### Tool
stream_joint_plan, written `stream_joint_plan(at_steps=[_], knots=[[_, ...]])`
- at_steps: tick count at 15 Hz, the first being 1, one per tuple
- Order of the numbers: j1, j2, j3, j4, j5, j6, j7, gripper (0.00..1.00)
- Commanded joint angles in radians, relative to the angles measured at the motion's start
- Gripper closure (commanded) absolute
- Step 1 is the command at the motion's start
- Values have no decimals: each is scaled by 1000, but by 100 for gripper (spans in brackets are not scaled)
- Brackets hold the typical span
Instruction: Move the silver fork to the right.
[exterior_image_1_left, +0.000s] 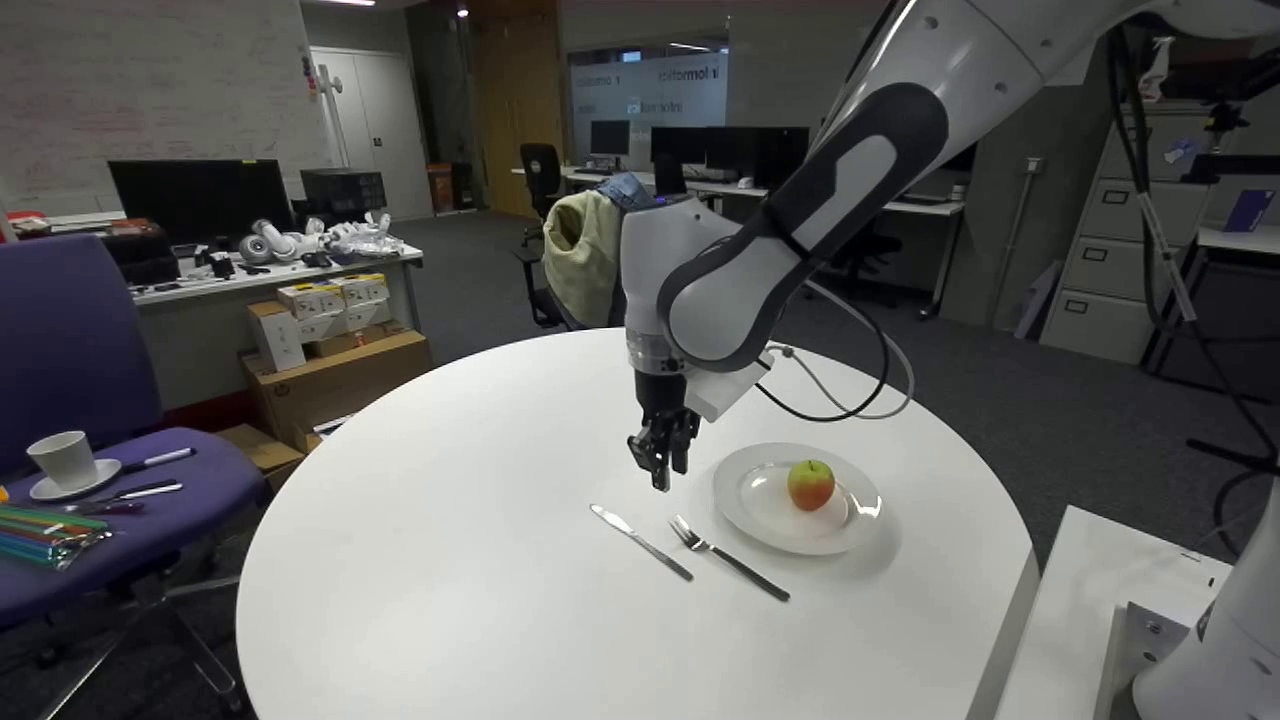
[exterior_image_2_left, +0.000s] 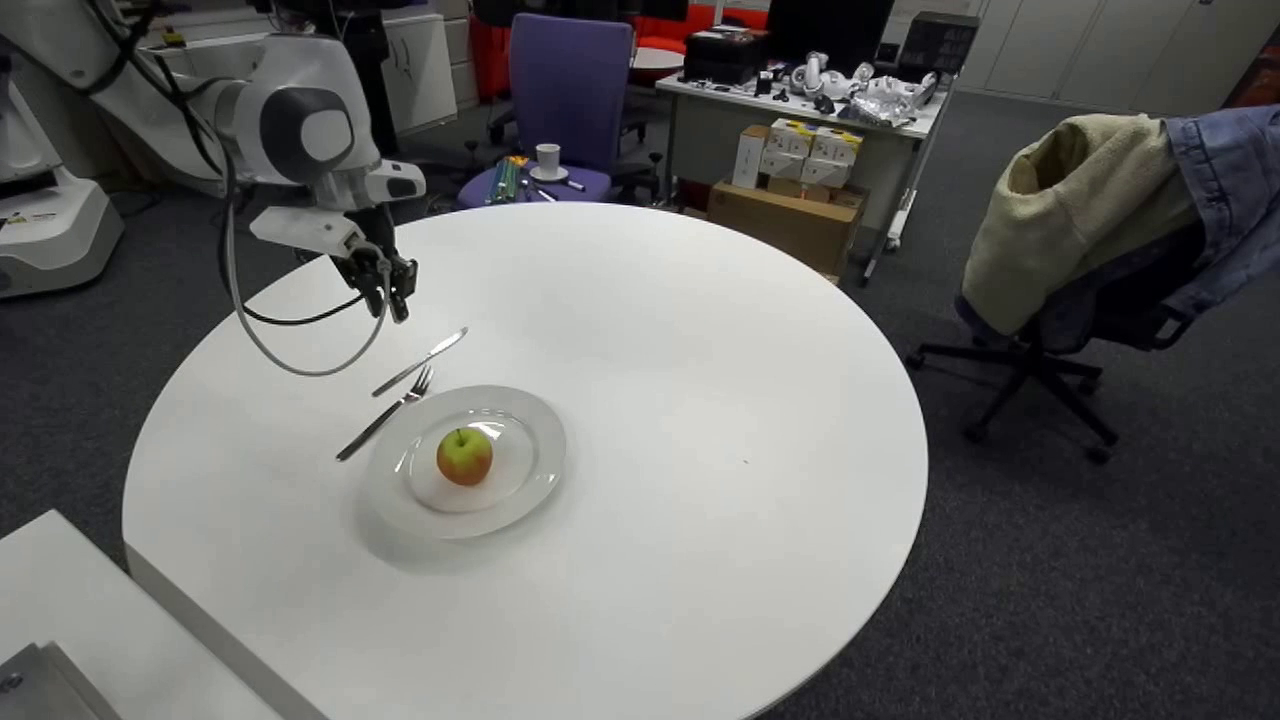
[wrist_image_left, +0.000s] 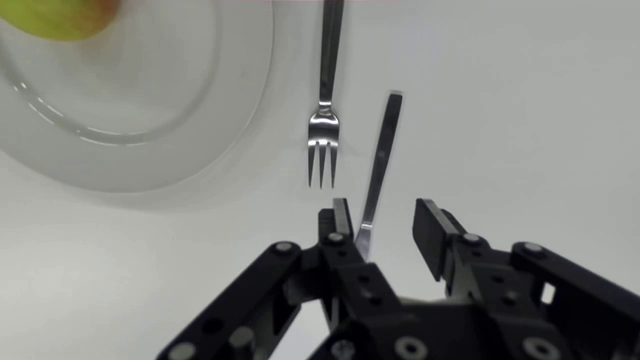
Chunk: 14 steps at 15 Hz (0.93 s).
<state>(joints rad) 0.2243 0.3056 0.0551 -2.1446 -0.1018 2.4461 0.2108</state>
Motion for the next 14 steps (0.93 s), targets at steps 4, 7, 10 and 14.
stream_joint_plan(at_steps=[4,7,10,14], knots=[[-6,-190,49,-70,47,-76,31,3],[-13,-229,81,-67,173,-161,7,0],[-6,-259,84,-73,160,-175,64,0],[-7,-219,89,-42,154,-161,55,0]])
